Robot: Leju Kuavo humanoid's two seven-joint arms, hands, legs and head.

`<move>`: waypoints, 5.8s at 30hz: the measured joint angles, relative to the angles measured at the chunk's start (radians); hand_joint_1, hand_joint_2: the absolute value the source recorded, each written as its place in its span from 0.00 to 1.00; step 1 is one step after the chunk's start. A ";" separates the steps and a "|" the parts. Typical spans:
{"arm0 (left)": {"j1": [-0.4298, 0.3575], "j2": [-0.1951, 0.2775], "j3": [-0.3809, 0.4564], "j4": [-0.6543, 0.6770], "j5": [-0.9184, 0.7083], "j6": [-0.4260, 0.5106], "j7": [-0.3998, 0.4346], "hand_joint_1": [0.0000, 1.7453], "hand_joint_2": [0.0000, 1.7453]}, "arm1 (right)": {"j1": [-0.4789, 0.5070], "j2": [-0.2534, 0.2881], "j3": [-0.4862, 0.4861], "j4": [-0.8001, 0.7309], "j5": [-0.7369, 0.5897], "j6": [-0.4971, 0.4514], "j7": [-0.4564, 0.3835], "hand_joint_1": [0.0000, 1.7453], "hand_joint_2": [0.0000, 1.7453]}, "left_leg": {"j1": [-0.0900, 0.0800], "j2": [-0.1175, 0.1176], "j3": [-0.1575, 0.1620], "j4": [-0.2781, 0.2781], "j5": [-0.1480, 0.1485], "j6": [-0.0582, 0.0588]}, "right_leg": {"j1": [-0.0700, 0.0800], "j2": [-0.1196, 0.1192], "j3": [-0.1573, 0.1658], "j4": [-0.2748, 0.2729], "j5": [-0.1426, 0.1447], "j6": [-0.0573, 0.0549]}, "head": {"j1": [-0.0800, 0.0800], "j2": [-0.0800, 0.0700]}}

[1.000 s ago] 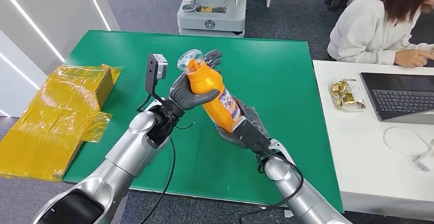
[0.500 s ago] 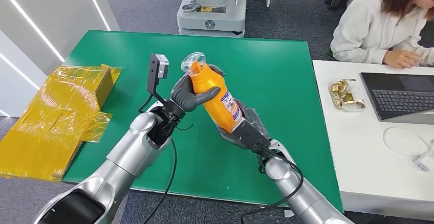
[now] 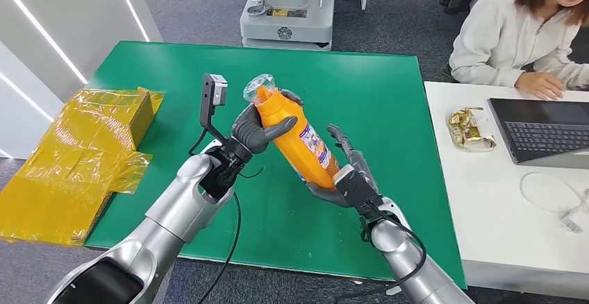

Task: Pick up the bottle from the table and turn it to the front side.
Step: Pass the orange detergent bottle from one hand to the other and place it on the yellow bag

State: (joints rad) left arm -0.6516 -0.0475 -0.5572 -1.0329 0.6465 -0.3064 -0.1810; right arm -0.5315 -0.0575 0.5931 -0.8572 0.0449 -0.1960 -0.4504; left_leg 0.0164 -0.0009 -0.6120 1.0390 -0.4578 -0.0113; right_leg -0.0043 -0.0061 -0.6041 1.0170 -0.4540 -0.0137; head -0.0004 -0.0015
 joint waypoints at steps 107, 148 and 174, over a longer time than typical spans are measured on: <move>0.004 0.365 -0.089 0.553 -2.154 0.593 0.470 0.00 1.00 | 0.626 -0.061 -0.367 -0.879 0.299 0.001 0.048 0.00 1.00 | 0.001 0.002 0.004 -0.002 -0.001 -0.001 | 0.000 0.002 0.002 0.001 -0.001 0.000 | 0.000 0.000; 0.322 0.062 0.328 0.047 -1.049 0.987 -0.495 0.00 1.00 | 0.560 -0.074 -0.317 -0.769 0.139 0.007 0.020 0.00 1.00 | -0.003 0.003 0.006 -0.002 -0.003 0.002 | -0.003 0.003 0.005 0.000 -0.002 0.001 | 0.000 0.000; 0.456 -0.030 0.176 -0.256 -0.544 0.454 -0.375 0.00 1.00 | 0.660 0.000 -0.331 -0.817 0.066 -0.033 -0.006 0.00 1.00 | -0.003 0.003 0.006 -0.002 -0.004 0.003 | -0.003 0.002 0.004 0.000 -0.003 0.002 | 0.000 0.000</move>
State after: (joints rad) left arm -0.1959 -0.0773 -0.3816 -1.2891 0.1023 0.1480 -0.5557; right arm 0.1288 -0.0578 0.2624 -1.6741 0.1110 -0.2293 -0.4563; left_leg 0.0131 0.0020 -0.6064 1.0368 -0.4617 -0.0087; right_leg -0.0068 -0.0044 -0.5999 1.0165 -0.4570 -0.0121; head -0.0003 -0.0015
